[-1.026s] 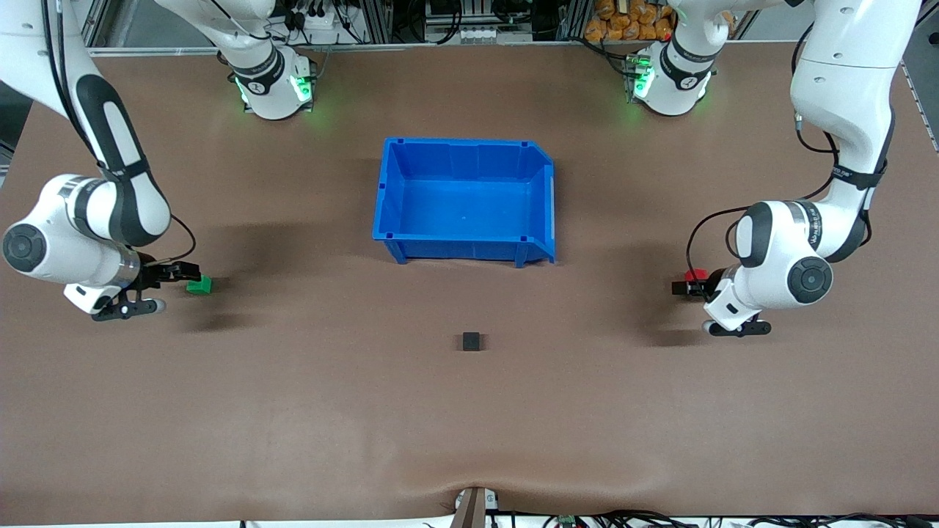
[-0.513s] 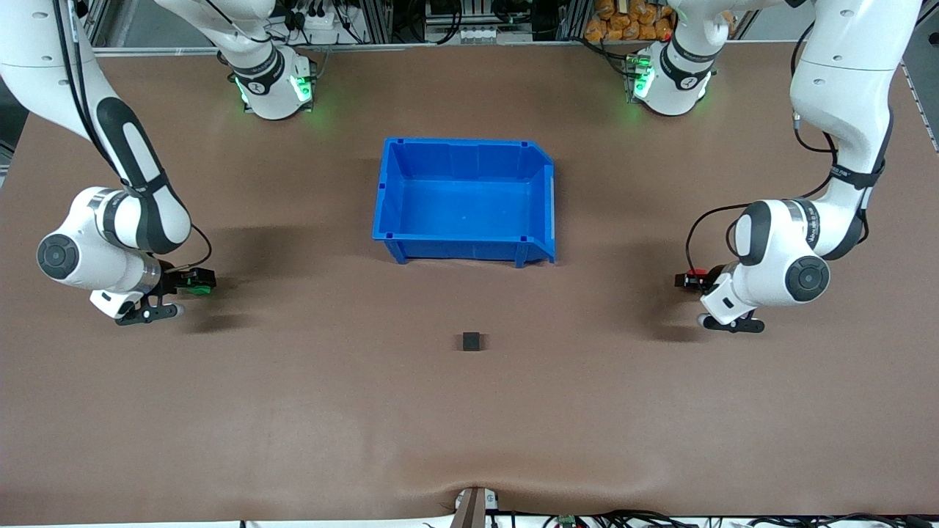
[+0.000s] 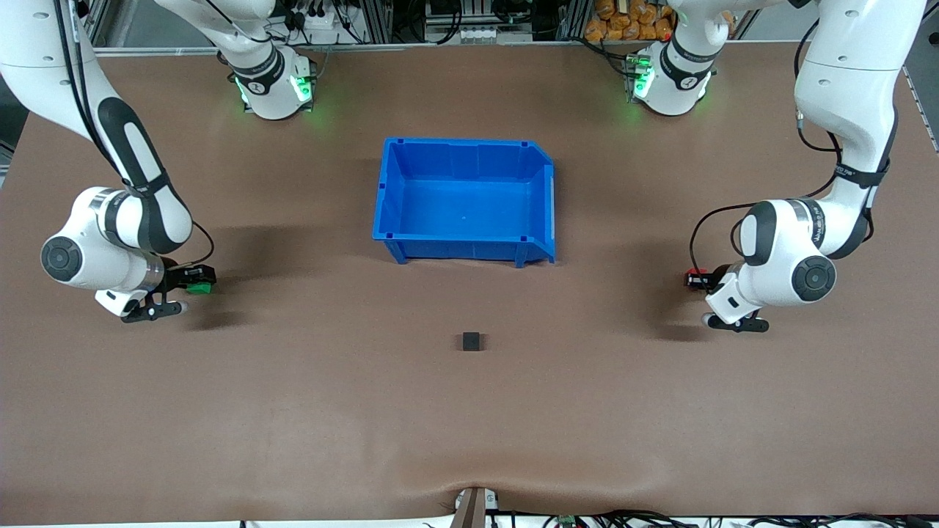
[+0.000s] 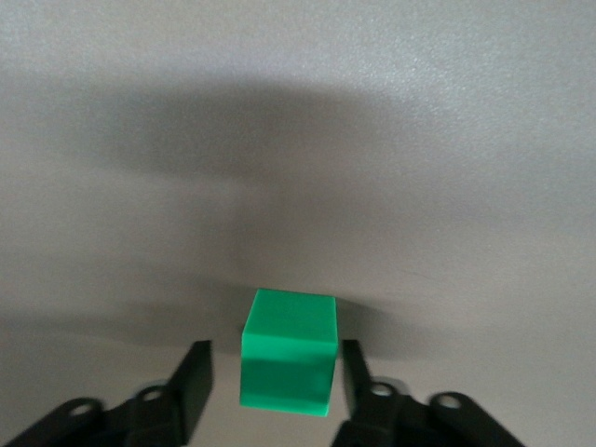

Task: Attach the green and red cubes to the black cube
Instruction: 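Close the left gripper on the red cube while the right gripper grasps the green cube, then carry the red cube with the left gripper while the right gripper carries the green cube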

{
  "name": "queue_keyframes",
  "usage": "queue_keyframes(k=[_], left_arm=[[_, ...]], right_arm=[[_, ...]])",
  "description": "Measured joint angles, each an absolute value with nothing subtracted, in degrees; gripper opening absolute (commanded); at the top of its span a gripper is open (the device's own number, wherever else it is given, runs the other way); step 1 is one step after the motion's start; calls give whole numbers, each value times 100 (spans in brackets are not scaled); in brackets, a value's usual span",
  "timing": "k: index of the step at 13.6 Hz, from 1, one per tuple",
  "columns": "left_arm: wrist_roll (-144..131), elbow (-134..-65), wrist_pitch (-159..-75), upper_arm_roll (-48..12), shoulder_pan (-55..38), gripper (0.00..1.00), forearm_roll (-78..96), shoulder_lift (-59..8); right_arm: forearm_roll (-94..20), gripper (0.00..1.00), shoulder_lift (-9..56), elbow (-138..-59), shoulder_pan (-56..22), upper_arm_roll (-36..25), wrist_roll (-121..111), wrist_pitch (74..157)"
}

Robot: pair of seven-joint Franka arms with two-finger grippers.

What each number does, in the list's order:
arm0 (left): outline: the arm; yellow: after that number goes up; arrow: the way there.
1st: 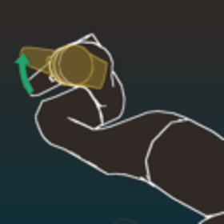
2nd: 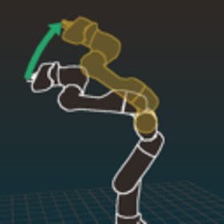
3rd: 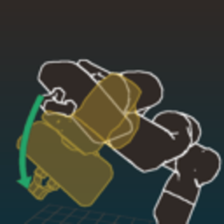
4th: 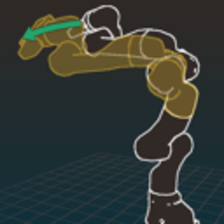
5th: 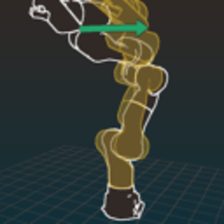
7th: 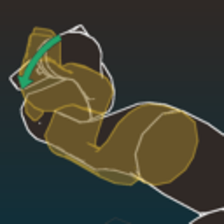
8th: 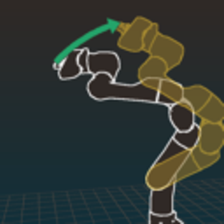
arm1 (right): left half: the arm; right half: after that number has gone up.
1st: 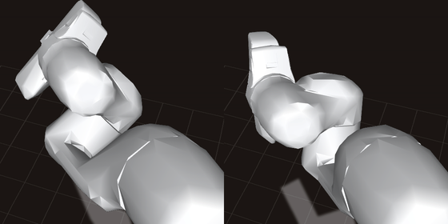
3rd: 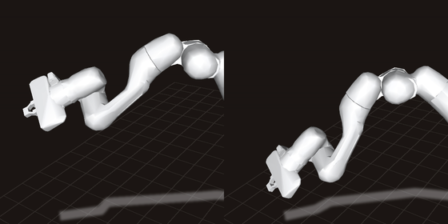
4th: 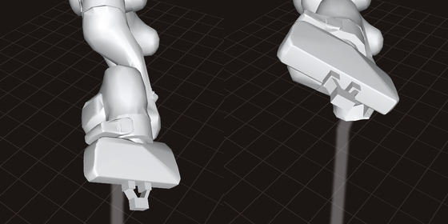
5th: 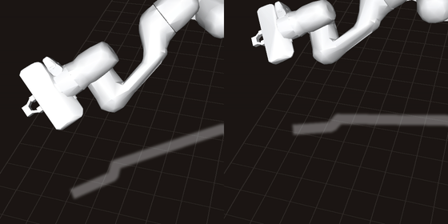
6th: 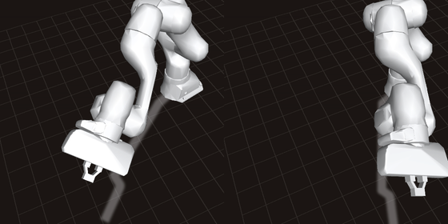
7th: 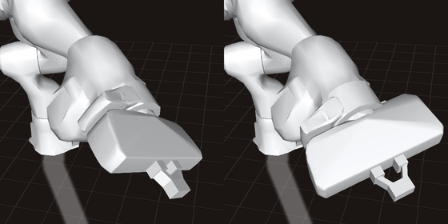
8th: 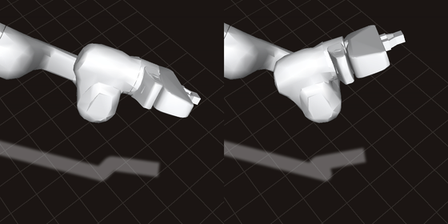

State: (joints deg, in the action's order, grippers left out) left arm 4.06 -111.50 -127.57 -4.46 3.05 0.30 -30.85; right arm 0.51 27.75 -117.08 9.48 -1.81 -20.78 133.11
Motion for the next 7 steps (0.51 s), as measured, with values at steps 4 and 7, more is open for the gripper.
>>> queue_keyframes(k=[4, 7], left_arm=[[-382, -11075, -12760, -552, 271, 0, 38, -3086], [-1220, -10800, -12727, -711, 203, 0, 42, -3094]], right_arm=[[51, 0, 2771, -11707, 947, -176, -2094, 13306], [55, 0, 2769, -11656, 908, -154, -2448, 13334]])
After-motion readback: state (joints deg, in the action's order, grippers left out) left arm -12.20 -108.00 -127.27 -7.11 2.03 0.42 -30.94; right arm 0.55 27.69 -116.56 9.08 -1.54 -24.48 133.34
